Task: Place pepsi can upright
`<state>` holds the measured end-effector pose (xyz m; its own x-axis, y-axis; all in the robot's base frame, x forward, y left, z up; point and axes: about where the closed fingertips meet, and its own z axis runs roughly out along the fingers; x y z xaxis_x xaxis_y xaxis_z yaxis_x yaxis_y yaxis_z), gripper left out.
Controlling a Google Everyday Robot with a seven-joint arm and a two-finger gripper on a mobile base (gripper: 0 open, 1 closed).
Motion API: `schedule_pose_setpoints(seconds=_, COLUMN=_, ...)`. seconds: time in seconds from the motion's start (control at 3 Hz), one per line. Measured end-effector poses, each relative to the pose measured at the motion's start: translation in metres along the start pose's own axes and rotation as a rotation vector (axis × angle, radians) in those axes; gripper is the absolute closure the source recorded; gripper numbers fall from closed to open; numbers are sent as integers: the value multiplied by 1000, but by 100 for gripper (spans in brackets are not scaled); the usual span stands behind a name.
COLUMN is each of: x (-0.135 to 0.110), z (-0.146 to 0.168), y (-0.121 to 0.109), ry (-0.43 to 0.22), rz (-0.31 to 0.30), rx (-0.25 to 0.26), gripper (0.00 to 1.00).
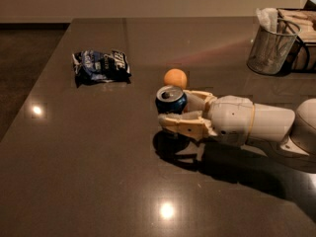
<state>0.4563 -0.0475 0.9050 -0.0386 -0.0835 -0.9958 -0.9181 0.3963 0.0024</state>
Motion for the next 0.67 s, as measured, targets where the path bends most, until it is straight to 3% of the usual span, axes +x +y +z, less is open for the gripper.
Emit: schedule_pose_setpoints(seconds=0.67, x=12, z=-12, y=-4, ry=-66, rz=-51, rx=15, gripper=36)
